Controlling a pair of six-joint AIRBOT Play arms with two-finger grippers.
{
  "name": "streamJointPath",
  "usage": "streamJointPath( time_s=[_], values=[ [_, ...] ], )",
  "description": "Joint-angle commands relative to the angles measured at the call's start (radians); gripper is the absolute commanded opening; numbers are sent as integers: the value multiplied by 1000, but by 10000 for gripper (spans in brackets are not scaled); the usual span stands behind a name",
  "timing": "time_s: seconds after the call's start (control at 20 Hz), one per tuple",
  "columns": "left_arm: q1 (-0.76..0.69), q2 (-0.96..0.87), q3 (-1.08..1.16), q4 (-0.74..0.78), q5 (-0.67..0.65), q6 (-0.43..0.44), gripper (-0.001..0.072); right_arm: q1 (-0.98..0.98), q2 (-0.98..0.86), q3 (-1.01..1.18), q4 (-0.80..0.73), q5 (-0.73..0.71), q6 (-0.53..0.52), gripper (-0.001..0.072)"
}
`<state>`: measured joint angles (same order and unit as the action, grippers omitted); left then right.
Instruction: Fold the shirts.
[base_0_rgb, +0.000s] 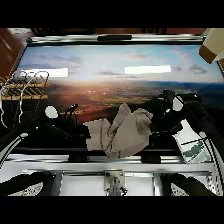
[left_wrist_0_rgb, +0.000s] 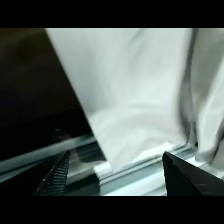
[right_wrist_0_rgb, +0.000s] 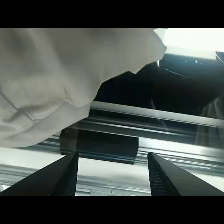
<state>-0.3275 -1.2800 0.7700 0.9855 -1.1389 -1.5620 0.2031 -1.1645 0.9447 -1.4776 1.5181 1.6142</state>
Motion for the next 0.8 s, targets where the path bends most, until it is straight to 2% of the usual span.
streamJointPath(
  time_s=[0.0, 0.05, 0.1, 0.15, 0.2, 0.25, 0.4, 0.5, 0.65, 0.75],
  values=[
    [-12, -24, -31, -90, 133, 7, 714, -1, -14, -3, 3, -24, 1, 548],
    [-22, -35, -31, -109, 161, 6, 714, -1, -14, -3, 2, -38, 13, 548],
    [-35, -45, -31, -124, 190, 6, 713, -1, -14, -4, 3, -59, 19, 664],
    [-50, -58, -31, -142, 215, 6, 707, -1, -14, -6, 4, -84, 21, 685],
    [-62, -71, -31, -157, 233, 6, 651, -1, -18, -6, 4, -108, 24, 685],
    [-71, -81, -31, -165, 244, 5, 508, -1, -24, -6, 6, -127, 31, 685],
    [-69, -90, -31, -164, 265, 6, 189, -1, -73, -6, 5, -160, 53, 684],
    [-63, -86, -20, -164, 260, 37, 45, -1, -119, -6, -10, -192, 53, 683],
    [-63, -73, 10, -163, 233, 88, 38, -1, -177, -6, -69, -220, 53, 682],
    [-63, -65, 16, -163, 233, 89, 38, -1, -196, -6, -80, -237, 60, 676]
  ],
)
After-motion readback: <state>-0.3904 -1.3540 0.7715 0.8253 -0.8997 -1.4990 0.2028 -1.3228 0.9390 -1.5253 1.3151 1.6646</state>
